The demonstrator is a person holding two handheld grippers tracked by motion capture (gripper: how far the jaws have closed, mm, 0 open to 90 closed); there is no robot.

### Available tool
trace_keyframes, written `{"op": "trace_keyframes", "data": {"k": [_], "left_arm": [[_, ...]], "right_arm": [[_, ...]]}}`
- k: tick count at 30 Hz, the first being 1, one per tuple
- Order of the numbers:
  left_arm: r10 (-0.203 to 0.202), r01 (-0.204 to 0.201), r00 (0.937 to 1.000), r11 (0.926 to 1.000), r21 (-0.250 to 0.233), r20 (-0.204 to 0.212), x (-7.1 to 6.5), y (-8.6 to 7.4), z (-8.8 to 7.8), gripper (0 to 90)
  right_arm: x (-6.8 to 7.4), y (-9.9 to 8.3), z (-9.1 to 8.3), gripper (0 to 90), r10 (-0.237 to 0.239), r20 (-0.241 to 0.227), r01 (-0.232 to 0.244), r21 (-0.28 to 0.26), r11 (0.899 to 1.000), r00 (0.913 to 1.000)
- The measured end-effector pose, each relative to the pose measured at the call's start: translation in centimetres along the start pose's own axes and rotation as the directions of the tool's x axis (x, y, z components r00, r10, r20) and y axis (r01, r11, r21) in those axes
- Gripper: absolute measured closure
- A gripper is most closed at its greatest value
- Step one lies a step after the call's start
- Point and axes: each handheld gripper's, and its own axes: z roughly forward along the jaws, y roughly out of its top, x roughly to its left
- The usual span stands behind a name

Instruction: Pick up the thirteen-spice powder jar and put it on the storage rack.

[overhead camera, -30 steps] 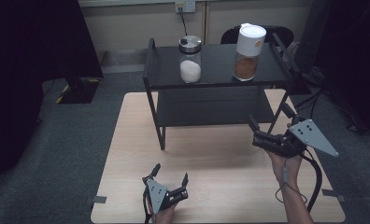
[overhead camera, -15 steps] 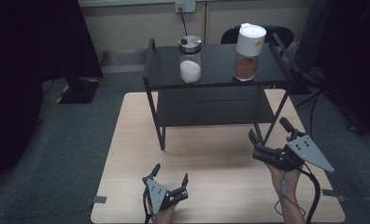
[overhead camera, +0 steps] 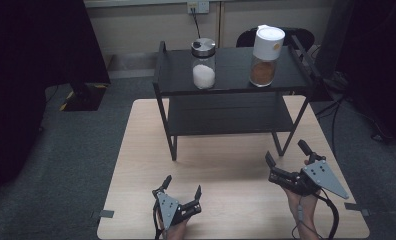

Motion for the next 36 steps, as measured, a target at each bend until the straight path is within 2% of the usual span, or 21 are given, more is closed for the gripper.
{"op": "trace_keyframes", "data": {"k": [4,10,19,23,27,36], "left_arm": [[0.000,0.000,1.0000,1.0000,0.000,0.000,0.0,0.0,0.0,0.2],[0.000,0.000,1.0000,1.0000,0.000,0.000,0.0,0.0,0.0,0.2],[0.000,0.000,1.0000,1.0000,0.000,0.000,0.0,0.0,0.0,0.2],[0.000,0.000,1.0000,1.0000,0.000,0.000,0.0,0.0,0.0,0.2],[0.000,0.000,1.0000,1.0000,0.000,0.000,0.0,0.0,0.0,0.2],[0.000,0.000,1.0000,1.0000,0.000,0.000,0.0,0.0,0.0,0.2]], "right_arm": [[0.2,-0.9,-0.4,0.0,0.001,0.021,-0.001,0.014,1.000,0.9998],[0.9,-2.6,-1.1,0.0,-0.034,0.053,0.033,0.026,0.999,0.9980],[1.3,-5.0,-2.2,0.0,-0.018,0.069,0.016,0.038,0.999,0.9975],[1.5,-5.7,-2.6,0.0,-0.012,0.081,0.008,0.042,0.999,0.9966],[1.8,-6.6,-2.9,0.5,-0.034,0.090,0.030,0.043,0.999,0.9954],[1.8,-7.8,-3.4,0.2,-0.010,0.095,0.004,0.063,0.998,0.9955]]}}
